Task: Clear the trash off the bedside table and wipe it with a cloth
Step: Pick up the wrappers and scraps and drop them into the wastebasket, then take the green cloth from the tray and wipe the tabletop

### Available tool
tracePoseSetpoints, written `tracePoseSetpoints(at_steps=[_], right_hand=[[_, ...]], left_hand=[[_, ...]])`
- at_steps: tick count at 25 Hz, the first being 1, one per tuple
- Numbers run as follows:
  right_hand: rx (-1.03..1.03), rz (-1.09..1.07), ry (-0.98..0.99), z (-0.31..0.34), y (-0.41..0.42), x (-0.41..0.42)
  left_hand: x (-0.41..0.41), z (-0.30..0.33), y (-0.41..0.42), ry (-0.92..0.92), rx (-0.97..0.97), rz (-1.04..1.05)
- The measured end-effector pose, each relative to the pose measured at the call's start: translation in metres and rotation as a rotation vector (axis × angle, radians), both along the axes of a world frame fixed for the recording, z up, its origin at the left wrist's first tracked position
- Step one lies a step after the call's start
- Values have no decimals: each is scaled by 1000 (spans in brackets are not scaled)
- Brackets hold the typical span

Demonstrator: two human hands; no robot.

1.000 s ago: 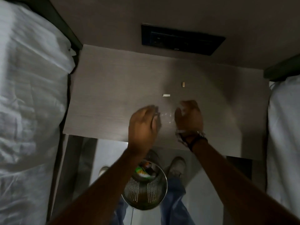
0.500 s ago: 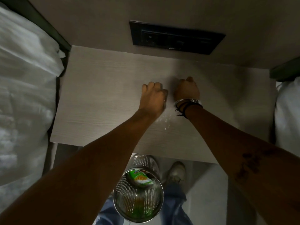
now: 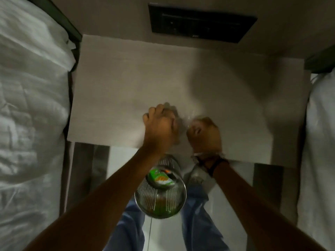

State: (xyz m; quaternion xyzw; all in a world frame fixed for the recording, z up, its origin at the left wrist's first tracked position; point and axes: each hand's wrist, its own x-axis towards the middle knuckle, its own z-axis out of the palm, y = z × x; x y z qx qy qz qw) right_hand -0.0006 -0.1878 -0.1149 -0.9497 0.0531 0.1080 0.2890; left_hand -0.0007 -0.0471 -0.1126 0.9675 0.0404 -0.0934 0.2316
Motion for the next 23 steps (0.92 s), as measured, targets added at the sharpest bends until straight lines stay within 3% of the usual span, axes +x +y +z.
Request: tracePoseSetpoints(at_steps=[2,5,7,9,12,14,16,19,21,23], right_hand=[[52,51,83,3,12,-69],[90,41,418,-8,29,-155],[76,36,567,-17,35,-180],[13,132,571,-19,36,-179],[-42,172,377,0,48,-142],[3,176,222,25,74,-106],[57,218,55,54,124,-72],[185,336,-187,99,221,-34],[247,474,-253,128,298,-16],[392,472,-262,153,368,-1]], left_hand=[[-72,0,15,92,-33,70],[-168,-9,26,323,-40,117],[-194,-18,25,418,-79,149],[-198,-18,30,408,-176,223],[-193,3,58,229,-293,349],[-180,33,87,8,-356,398],[-156,67,131,-299,-188,396],[-108,119,217,-568,-2,506],[-81,147,289,-676,57,612],[-57,165,359,-649,132,710]])
